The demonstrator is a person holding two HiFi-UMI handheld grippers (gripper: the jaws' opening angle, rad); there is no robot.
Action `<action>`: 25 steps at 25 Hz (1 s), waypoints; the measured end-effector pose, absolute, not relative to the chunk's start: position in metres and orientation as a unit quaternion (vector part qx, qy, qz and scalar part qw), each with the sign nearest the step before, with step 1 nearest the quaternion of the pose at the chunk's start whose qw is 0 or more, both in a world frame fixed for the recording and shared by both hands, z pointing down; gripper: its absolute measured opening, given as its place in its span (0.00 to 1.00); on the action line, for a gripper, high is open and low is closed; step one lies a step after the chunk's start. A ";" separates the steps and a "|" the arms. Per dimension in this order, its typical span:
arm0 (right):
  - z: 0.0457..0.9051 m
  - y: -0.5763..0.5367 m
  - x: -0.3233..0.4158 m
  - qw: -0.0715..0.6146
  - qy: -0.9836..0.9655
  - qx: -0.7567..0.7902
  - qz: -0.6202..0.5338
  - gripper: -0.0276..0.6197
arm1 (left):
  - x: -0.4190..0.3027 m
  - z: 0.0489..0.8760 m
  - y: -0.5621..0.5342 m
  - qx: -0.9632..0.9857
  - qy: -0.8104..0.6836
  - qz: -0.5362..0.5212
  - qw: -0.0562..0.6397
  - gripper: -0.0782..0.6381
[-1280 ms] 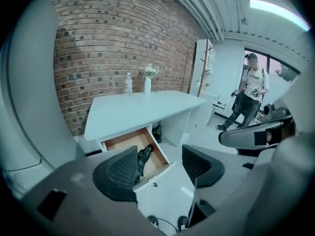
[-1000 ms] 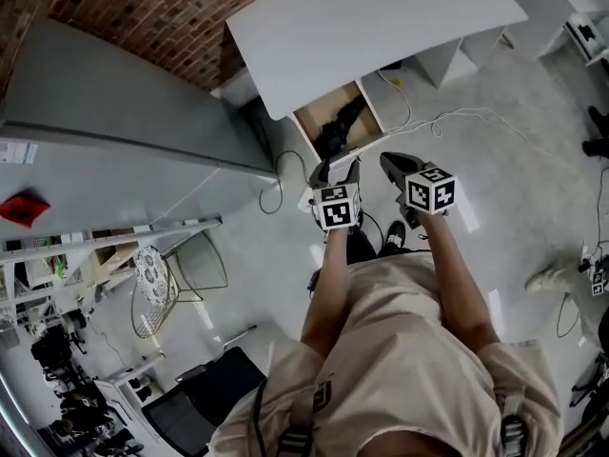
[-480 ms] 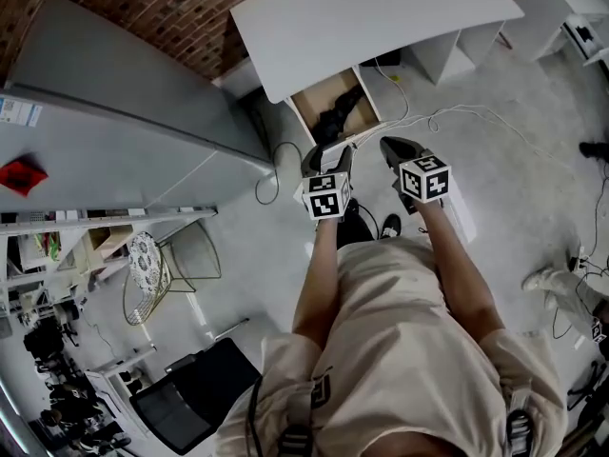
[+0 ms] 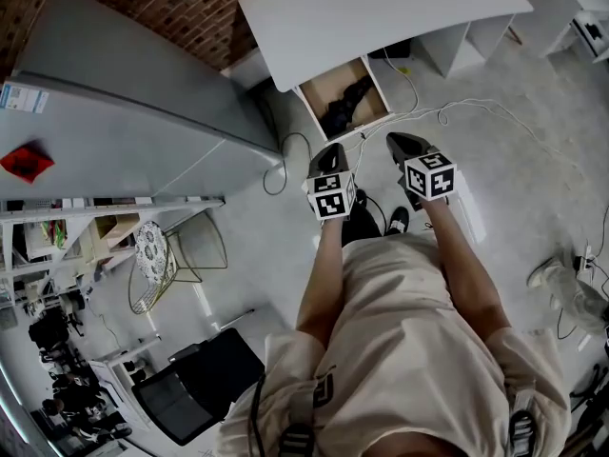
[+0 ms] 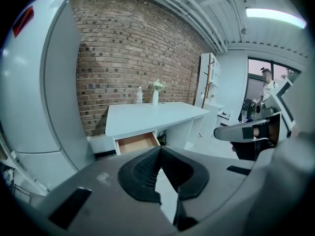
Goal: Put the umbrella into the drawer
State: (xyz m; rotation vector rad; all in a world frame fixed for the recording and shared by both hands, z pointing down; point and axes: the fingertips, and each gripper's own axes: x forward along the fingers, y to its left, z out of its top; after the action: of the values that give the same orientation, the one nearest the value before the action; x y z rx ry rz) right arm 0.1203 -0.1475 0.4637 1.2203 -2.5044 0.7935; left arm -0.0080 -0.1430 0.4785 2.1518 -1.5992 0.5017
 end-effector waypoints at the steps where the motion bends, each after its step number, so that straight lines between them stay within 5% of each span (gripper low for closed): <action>1: 0.465 -0.146 0.118 0.123 -0.859 0.417 0.271 0.15 | -0.009 0.479 -0.140 0.772 -0.573 0.178 0.211 0.12; 25: 0.477 -0.137 0.104 0.154 -0.868 0.392 0.263 0.15 | -0.018 0.468 -0.138 0.774 -0.568 0.099 0.262 0.12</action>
State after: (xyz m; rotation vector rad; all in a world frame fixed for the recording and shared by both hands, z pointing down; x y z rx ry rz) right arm 0.1042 -0.1368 0.4772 1.1228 -2.4897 0.7528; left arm -0.0182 -0.1381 0.4685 2.0953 -1.5359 0.2693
